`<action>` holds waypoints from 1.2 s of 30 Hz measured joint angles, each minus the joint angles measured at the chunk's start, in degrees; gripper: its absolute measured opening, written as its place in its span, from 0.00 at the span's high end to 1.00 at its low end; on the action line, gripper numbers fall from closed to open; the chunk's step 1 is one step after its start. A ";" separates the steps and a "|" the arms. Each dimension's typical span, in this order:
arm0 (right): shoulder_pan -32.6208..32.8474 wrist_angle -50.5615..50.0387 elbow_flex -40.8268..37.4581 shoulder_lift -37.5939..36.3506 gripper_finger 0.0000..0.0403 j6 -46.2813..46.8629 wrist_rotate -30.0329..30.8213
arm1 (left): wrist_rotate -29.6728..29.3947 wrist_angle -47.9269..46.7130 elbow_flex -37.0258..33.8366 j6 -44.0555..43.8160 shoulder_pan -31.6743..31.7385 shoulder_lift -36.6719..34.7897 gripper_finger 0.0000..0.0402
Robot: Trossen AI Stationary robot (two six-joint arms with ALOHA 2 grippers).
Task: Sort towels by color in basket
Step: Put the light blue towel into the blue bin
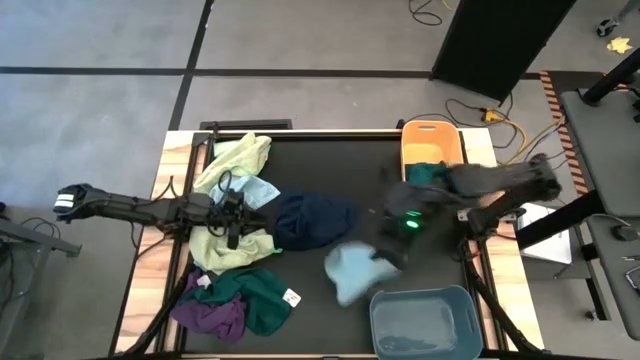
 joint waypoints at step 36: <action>31.91 3.08 -8.51 24.41 0.98 24.94 8.00 | -4.45 -13.13 27.69 -0.20 -0.07 30.35 0.60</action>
